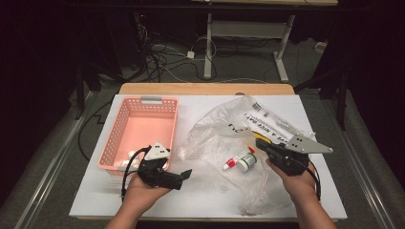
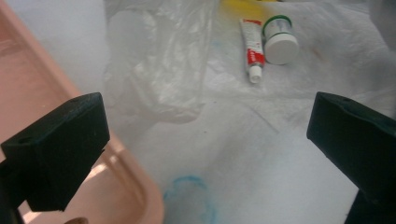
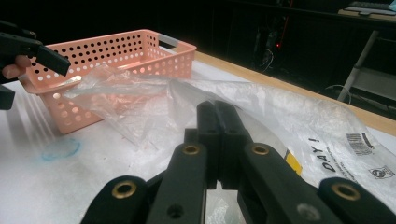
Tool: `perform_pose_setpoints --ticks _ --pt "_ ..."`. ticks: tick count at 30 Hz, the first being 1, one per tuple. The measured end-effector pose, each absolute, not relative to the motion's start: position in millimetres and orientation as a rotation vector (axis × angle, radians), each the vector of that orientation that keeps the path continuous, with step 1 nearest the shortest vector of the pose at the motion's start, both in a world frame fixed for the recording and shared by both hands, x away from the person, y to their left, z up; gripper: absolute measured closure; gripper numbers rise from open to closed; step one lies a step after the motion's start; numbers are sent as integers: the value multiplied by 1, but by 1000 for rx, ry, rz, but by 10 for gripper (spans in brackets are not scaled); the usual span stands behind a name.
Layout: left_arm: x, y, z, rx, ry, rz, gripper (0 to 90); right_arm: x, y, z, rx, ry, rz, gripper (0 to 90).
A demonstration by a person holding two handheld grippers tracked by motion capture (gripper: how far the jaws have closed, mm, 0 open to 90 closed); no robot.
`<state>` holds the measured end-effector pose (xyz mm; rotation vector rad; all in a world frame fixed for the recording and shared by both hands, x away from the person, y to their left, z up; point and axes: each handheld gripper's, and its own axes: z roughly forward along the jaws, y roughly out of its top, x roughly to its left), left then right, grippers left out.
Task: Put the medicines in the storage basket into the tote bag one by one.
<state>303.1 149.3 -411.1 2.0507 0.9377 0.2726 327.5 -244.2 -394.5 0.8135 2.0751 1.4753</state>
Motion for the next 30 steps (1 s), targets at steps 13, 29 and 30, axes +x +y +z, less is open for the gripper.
perform_pose_setpoints --ticks 13,29,30 --pt "316 192 -413 2001 1090 364 0 328 -242 -397 814 2083 1476 900" --pt "326 243 -419 1978 1247 418 0 328 -242 -396 810 2086 1474 900" --pt "326 246 -419 1974 1253 421 0 328 -241 -396 809 2087 1474 900"
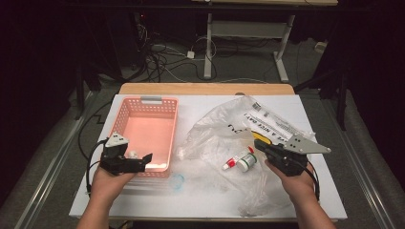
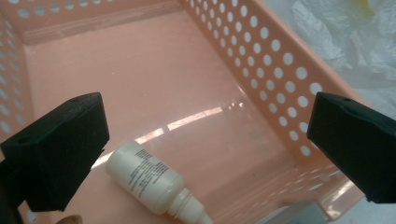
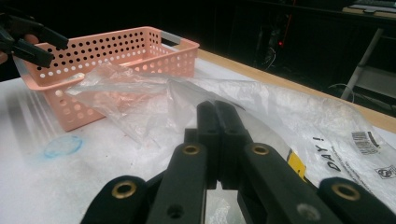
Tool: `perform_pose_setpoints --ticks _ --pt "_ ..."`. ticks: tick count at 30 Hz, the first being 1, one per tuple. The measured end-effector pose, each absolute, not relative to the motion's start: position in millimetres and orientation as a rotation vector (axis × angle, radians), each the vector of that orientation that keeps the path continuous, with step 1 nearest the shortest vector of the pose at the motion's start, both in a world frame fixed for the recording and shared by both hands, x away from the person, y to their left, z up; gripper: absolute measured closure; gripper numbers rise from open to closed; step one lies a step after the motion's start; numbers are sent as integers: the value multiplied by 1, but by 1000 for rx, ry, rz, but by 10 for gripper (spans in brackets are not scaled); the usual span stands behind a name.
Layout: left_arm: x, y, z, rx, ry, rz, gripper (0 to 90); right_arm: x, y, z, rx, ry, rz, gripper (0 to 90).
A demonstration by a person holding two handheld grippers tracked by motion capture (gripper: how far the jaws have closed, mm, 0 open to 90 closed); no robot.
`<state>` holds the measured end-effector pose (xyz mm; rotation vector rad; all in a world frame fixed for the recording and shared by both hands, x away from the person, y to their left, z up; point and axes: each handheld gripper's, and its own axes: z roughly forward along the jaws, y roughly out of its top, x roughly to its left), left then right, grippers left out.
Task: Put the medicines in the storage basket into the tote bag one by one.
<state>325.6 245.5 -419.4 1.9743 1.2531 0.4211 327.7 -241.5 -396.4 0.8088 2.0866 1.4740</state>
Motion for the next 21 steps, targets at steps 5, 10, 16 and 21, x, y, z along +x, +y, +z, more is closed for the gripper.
perform_pose_setpoints --ticks 5,10,16,21 --pt "326 255 -420 1967 1277 429 0 328 -241 -396 800 2087 1473 900" --pt "327 260 -422 1960 1296 439 4 327 -241 -396 799 2090 1471 900" --pt "328 264 -423 1948 1321 428 24 327 -240 -396 799 2091 1473 900" --pt "331 264 -422 1938 1328 398 51 326 -241 -394 799 2082 1476 900"
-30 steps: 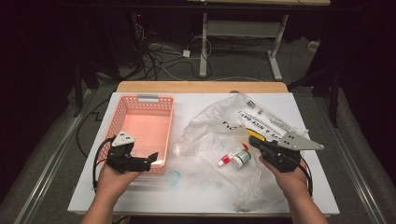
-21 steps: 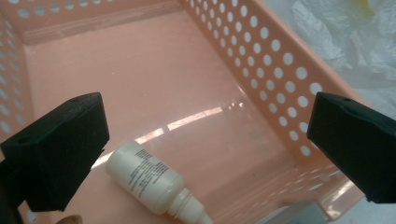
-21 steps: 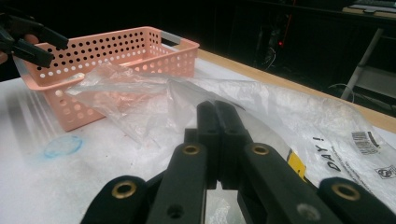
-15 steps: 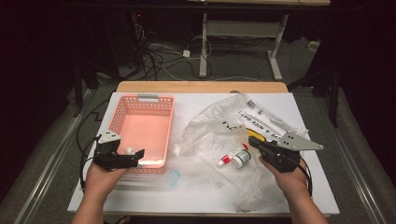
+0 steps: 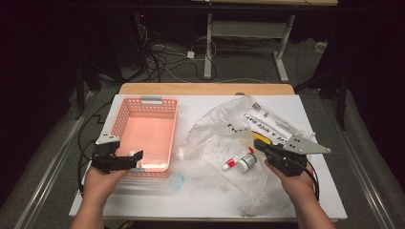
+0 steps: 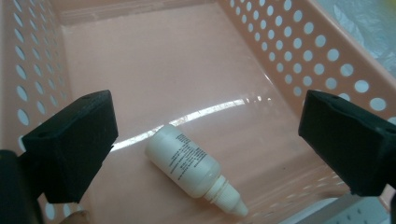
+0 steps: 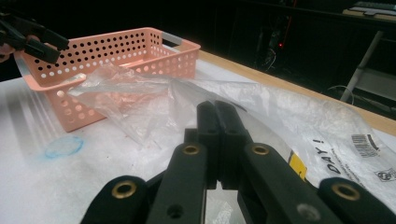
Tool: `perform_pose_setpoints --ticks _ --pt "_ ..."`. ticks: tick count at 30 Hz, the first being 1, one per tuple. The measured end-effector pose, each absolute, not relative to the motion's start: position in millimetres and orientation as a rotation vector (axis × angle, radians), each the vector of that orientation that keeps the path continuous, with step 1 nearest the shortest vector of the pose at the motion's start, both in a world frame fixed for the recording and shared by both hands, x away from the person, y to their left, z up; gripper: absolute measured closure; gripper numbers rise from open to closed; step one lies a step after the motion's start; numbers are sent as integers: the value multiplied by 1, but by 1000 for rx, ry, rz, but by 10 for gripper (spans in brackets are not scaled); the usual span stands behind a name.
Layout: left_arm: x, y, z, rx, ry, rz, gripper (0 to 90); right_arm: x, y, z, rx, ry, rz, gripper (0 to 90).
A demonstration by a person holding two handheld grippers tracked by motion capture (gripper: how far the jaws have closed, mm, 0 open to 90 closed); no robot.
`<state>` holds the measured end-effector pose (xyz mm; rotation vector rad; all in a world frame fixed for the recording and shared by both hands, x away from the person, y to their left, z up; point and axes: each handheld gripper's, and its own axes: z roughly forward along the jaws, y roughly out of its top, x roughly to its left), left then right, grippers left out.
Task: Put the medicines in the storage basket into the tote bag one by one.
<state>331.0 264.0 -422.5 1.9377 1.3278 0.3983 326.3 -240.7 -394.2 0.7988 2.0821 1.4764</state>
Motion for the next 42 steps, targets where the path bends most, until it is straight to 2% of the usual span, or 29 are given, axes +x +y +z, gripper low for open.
perform_pose_setpoints --ticks 7,11,18,28,33,42 --pt "345 264 -421 1995 1378 315 140 325 -243 -392 798 2074 1480 900" --pt "354 262 -418 2081 1437 294 176 325 -240 -393 790 2084 1477 900" --pt "377 262 -418 2209 1541 152 253 325 -240 -395 794 2091 1473 900" --pt "401 264 -419 2285 1674 -3 299 325 -238 -396 796 2099 1467 900" --pt "404 262 -423 2285 1704 -84 351 325 -238 -397 794 2103 1465 900" --pt "406 255 -426 2319 1725 -132 353 324 -236 -397 792 2106 1464 900"
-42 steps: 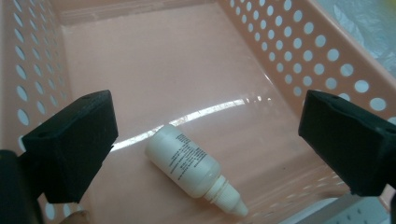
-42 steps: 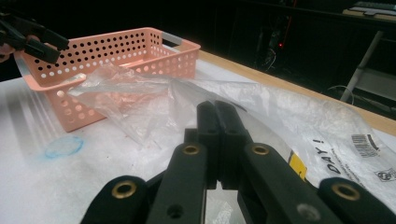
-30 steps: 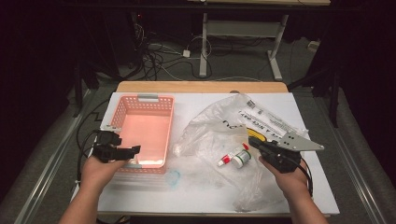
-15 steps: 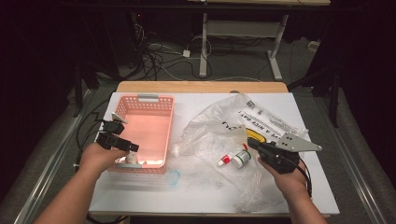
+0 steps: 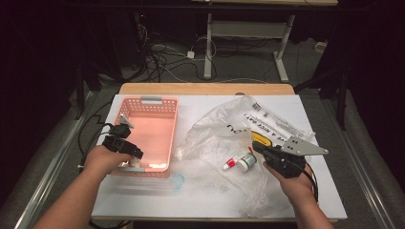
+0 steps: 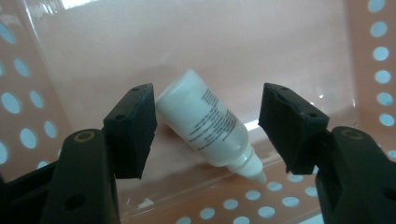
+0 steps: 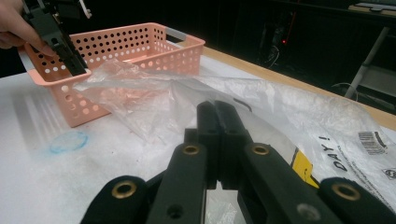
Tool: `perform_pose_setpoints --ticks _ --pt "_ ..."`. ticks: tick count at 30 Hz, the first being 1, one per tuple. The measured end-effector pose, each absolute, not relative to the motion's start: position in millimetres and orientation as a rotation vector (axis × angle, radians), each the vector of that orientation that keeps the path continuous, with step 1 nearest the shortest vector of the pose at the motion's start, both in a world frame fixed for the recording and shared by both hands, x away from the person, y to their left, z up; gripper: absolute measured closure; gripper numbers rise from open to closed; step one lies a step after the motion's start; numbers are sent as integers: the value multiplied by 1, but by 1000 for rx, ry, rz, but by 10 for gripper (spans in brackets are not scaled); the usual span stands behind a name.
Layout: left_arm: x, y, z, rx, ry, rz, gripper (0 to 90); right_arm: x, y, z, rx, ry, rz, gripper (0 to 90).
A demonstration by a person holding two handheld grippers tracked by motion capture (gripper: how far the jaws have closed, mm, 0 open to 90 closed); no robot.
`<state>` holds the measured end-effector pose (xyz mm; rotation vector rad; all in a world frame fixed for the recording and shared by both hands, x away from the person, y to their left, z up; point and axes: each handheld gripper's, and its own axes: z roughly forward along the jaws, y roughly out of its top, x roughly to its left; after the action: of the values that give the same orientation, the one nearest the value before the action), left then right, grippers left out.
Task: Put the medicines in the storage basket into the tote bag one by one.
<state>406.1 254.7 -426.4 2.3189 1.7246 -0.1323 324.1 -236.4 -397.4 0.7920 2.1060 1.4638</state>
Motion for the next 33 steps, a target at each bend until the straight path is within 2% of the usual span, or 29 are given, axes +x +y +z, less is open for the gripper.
perform_pose_setpoints --ticks 7,22,27,33 --pt "410 251 -432 2350 1724 -150 385 324 -236 -398 790 2110 1460 900" --pt "414 231 -439 2480 1638 -166 561 325 -235 -399 795 2115 1456 900" --pt "413 231 -439 2485 1620 -160 574 325 -235 -400 791 2118 1454 900" --pt "408 229 -435 2490 1575 -77 578 325 -235 -400 791 2117 1453 900"
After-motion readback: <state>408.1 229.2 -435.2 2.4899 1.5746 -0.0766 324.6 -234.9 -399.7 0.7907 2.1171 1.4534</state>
